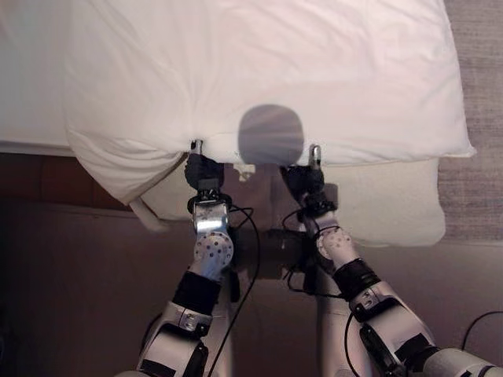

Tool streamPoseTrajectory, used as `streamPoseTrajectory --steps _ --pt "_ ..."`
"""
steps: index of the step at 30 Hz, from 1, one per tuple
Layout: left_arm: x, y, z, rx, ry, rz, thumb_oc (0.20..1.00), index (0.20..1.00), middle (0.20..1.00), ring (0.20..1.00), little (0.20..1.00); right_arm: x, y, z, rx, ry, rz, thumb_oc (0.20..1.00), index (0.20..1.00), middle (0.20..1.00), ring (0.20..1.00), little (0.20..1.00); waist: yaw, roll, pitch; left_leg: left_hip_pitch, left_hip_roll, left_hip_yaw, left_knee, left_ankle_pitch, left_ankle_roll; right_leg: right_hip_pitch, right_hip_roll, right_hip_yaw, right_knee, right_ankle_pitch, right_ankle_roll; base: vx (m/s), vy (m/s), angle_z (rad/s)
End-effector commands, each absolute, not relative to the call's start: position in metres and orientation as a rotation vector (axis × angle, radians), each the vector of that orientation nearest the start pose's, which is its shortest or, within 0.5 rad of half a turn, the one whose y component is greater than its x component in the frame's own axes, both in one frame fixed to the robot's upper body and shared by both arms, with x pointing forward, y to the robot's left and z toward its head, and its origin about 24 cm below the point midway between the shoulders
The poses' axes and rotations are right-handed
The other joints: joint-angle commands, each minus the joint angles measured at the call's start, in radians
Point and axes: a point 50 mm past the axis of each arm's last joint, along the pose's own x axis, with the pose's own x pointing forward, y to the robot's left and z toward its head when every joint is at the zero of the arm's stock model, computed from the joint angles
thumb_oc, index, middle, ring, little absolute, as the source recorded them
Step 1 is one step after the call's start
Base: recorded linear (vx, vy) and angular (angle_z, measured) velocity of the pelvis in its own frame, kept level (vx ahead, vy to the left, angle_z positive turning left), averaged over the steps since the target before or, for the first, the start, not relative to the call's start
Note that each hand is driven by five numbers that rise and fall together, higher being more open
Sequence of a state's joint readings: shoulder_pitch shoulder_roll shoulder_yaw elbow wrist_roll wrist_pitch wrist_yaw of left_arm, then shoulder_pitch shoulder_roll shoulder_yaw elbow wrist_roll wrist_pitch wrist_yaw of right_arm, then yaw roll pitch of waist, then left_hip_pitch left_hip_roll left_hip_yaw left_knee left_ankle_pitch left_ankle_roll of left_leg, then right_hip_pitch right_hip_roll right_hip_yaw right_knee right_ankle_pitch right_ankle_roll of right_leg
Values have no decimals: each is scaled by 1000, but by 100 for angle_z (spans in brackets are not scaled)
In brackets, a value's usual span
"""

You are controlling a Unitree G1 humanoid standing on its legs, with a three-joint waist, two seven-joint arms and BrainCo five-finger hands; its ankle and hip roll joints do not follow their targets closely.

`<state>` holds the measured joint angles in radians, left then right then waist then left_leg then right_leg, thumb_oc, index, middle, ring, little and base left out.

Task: Make the bed

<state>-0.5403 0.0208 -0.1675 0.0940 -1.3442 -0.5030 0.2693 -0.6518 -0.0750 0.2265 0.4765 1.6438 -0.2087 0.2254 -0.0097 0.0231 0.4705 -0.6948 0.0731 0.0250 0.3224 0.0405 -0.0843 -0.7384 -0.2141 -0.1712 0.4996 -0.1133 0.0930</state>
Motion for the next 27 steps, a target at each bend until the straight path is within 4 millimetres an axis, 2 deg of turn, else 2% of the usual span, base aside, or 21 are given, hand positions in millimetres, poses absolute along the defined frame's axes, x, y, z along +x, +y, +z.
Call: streamPoseTrajectory --steps 1,3,5,10,11,14,19,27 --pt "302 150 204 -1371 -689 36 200 200 200 200 200 352 -105 154 1520 -367 393 1000 1000 1000 1000 1000 20 38 -69 -39 -64 22 31 -57 68 -6 56 22 -104 95 10 3 10 5" --pt "299 164 203 -1354 -717 113 200 200 200 200 200 349 -122 161 1523 -453 367 1000 1000 1000 1000 1000 18 40 -72 -43 -65 20 34 -59 70 -10 55 22 -100 93 11 0 0 0" --pt "298 167 202 -1347 -720 136 200 200 200 200 200 347 -127 163 1529 -482 355 1000 1000 1000 1000 1000 16 41 -77 -47 -65 20 31 -53 73 -16 55 22 -102 98 12 0 0 0" --pt "295 186 197 -1311 -748 243 200 200 200 200 200 348 -157 159 1498 -533 244 1000 1000 1000 1000 1000 15 47 -81 -48 -61 22 27 -54 73 -24 53 27 -100 98 14 0 0 0" --pt "294 198 193 -1298 -758 311 200 200 200 200 200 348 -170 157 1484 -551 191 1000 1000 1000 1000 1000 15 48 -82 -46 -58 24 30 -61 73 -22 53 28 -96 90 15 0 0 0" --pt "293 209 189 -1287 -763 377 200 200 200 200 200 348 -181 158 1472 -568 152 1000 1000 1000 1000 1000 13 48 -84 -51 -57 26 32 -57 73 -28 53 30 -96 94 13 0 0 0" --pt "288 247 175 -1219 -758 606 200 200 200 200 200 346 -213 157 1403 -594 44 1000 1000 1000 1000 1000 12 51 -95 -50 -52 33 36 -66 70 -30 53 35 -89 85 18 0 0 0" --pt "284 278 165 -1161 -756 776 200 200 200 200 200 345 -234 160 1337 -616 -7 1000 1000 1000 1000 1000 4 49 -106 -60 -48 41 41 -60 67 -39 54 41 -89 93 16 0 0 0"
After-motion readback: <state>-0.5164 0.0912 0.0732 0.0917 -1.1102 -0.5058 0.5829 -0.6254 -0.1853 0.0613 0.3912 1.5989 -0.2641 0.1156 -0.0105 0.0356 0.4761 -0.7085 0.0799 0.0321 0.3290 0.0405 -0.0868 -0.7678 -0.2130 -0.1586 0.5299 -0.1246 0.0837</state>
